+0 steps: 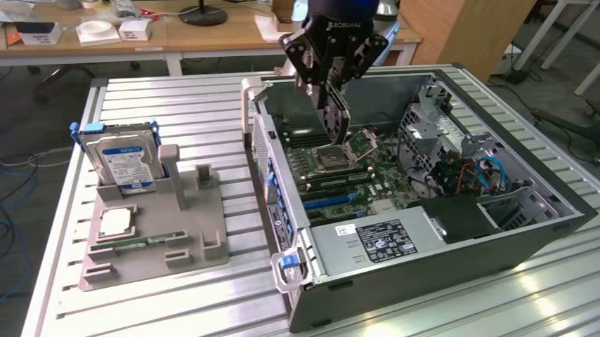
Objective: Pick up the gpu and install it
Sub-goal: 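Pick up the gpu and move the gpu toward the slot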
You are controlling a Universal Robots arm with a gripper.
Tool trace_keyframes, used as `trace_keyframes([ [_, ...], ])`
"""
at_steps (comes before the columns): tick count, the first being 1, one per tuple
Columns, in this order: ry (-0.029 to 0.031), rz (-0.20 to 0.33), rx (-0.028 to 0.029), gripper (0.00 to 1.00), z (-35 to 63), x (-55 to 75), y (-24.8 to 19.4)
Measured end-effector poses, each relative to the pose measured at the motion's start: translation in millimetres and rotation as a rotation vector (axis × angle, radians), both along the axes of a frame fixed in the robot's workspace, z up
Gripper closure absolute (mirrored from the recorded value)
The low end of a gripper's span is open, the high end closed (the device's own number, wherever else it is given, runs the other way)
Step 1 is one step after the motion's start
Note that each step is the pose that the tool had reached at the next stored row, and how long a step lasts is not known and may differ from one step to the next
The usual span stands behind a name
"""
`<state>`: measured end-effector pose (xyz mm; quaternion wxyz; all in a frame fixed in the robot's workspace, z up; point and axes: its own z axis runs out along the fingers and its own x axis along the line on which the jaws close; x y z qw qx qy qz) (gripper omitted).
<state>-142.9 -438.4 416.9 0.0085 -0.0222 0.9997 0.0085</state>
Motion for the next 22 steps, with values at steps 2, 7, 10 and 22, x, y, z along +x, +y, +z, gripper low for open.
trace_keyframes([
  [2, 0.0, 0.001, 0.0, 0.73, 0.0, 2.2, 0.0],
  [7, 0.0, 0.004, 0.0, 0.73, 0.0, 7.6, 0.0],
  [10, 0.0, 0.006, 0.0, 0.73, 0.0, 10.9, 0.0],
  [22, 0.0, 0.014, 0.0, 0.73, -0.1, 24.1, 0.0],
])
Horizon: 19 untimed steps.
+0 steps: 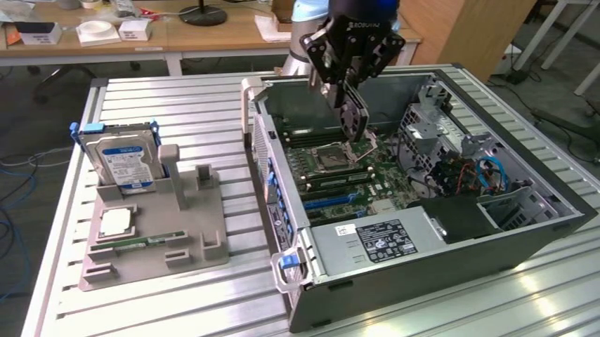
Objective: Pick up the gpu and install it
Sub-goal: 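Pick up the gpu and move the gpu toward the slot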
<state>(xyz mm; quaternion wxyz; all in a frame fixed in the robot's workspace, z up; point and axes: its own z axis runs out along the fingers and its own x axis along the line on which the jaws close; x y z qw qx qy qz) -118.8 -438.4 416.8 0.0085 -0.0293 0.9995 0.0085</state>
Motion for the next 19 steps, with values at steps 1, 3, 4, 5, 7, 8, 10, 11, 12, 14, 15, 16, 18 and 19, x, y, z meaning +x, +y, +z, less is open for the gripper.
trace_keyframes([
  [1, 0.0, 0.001, 0.0, 0.73, 0.0, 1.1, 0.0],
  [3, 0.0, 0.002, 0.0, 0.73, 0.0, 3.4, 0.0],
  [4, 0.0, 0.003, 0.0, 0.73, 0.0, 4.4, 0.0],
  [5, 0.0, 0.003, 0.0, 0.73, 0.0, 5.5, 0.0],
  [7, 0.0, 0.005, 0.0, 0.73, 0.0, 7.7, 0.0],
  [8, 0.0, 0.005, -0.0001, 0.73, 0.0, 8.8, 0.0],
  [10, 0.0, 0.006, 0.0, 0.73, 0.0, 10.8, 0.0],
  [11, 0.0, 0.007, 0.0, 0.73, 0.0, 12.0, 0.0],
  [12, 0.0, 0.008, 0.0, 0.73, 0.0, 13.0, 0.0],
  [14, 0.0, 0.013, -0.0001, 0.73, 0.0, 21.6, 0.0],
  [15, 0.0, 0.016, -0.0001, 0.73, 0.0, 27.3, 0.0],
  [16, 0.0, 0.017, 0.0, 0.73, -0.1, 29.1, 0.0],
  [18, 0.0, 0.019, 0.0, 0.73, -0.1, 31.2, 0.0],
  [19, 0.0, 0.019, 0.0, 0.73, -0.1, 32.2, 0.0],
])
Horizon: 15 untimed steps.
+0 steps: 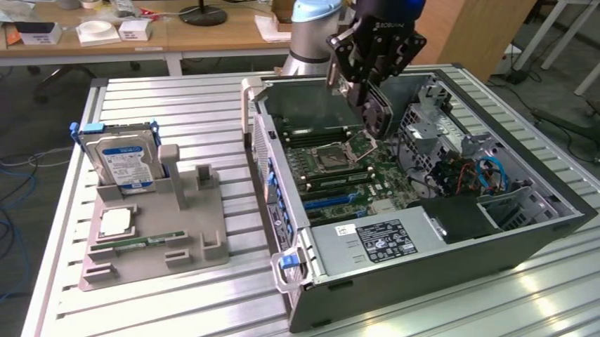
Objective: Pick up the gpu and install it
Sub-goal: 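Pick up the gpu and move the gpu toward the slot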
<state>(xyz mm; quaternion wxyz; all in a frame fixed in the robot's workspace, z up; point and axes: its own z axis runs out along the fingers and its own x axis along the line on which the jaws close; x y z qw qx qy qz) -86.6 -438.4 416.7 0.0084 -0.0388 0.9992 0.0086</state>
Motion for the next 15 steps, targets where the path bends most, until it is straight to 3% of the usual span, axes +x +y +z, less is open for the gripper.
trace_keyframes([
  [15, 0.0, 0.009, -0.0001, 0.73, -0.1, 17.7, 0.0],
])
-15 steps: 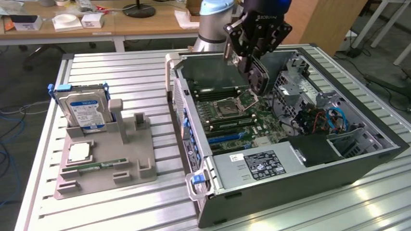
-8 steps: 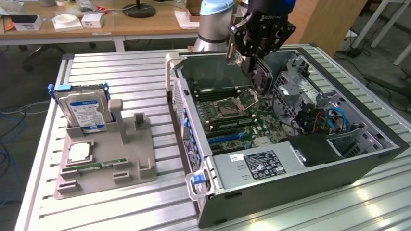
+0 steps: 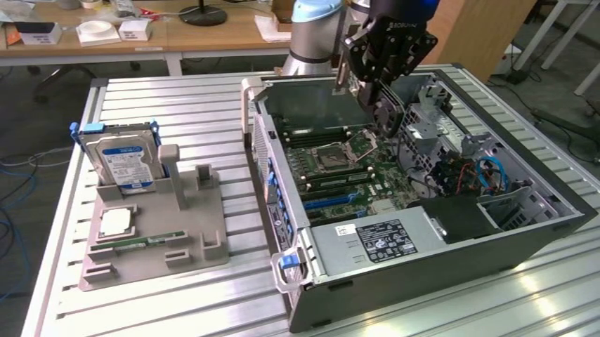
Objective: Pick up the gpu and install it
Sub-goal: 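Pick up the gpu and move the gpu toward the slot, then insert the gpu into the slot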
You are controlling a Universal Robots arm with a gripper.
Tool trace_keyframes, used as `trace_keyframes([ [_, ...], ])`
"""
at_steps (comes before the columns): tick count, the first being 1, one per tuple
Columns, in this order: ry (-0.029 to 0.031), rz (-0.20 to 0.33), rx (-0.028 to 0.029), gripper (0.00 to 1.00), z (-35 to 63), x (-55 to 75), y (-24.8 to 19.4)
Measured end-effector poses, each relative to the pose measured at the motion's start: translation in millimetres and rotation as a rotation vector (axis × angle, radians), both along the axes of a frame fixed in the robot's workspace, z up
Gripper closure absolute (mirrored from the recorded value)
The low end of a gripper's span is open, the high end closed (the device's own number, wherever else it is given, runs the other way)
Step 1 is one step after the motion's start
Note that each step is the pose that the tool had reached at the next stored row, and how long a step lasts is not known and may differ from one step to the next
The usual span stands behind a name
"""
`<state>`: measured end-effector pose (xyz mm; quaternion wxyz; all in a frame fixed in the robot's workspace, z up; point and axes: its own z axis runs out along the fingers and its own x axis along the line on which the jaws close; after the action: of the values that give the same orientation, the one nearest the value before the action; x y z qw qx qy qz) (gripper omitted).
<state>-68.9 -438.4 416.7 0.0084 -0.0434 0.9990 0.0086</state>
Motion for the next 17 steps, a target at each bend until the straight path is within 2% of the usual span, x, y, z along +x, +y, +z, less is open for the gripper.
trace_keyframes([
  [13, 0.0, 0.013, 0.0, 0.73, -0.4, 20.8, 0.0],
  [17, 0.0, 0.015, 0.0001, 0.73, -0.4, 21.5, 0.0],
])
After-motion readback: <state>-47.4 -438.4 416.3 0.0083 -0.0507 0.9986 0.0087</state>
